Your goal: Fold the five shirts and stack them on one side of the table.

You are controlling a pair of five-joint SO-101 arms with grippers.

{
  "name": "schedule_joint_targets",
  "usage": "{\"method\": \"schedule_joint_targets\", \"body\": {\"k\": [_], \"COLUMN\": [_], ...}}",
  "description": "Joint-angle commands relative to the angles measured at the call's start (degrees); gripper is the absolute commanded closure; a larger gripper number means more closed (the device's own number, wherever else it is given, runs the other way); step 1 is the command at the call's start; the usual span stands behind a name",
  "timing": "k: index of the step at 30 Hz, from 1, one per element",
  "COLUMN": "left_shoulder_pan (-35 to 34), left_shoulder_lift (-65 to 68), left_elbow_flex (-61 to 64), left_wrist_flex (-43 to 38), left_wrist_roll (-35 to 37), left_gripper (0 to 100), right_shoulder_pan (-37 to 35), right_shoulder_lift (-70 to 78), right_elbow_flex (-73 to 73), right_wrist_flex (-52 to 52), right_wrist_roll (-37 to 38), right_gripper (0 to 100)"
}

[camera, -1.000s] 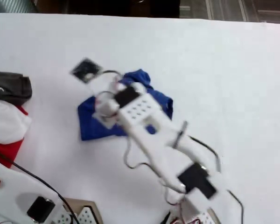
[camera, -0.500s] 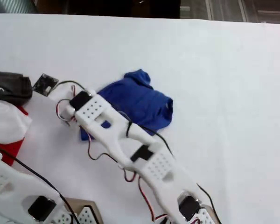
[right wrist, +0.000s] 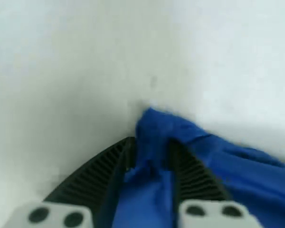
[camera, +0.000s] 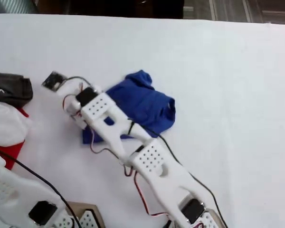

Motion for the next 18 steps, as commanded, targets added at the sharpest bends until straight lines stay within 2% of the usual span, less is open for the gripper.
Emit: {"method": "schedule_joint_targets", "body": {"k": [1, 9, 12, 16, 18], "left_shoulder_pan": [1.32, 7.82, 10.64, 13.01, 13.19], "left_shoulder_lift": [-3.08, -3.25, -2.99, -3.43, -3.43], "left_elbow_flex": [0.13, 0.13, 0.57, 3.21, 4.0], "left_wrist_flex": [0.79, 0.88, 0.88, 0.88, 0.79], "left_wrist_roll": [0.44, 0.35, 0.53, 0.62, 0.62], "left_gripper": [52, 52, 52, 52, 52], "right_shoulder_pan": [4.09, 12.7, 14.9, 11.03, 6.99], "right_shoulder_lift": [-1.63, -4.53, -6.73, -7.08, -6.37], "right_elbow_flex": [-8.88, -29.71, -27.08, -21.45, -18.9], "right_wrist_flex": [4.7, 18.07, 18.24, 18.15, 17.27], "right_wrist_roll": [-0.35, 0.09, 0.0, -0.35, -0.35], "right_gripper": [97.4, 97.8, 97.8, 96.5, 90.2]}}
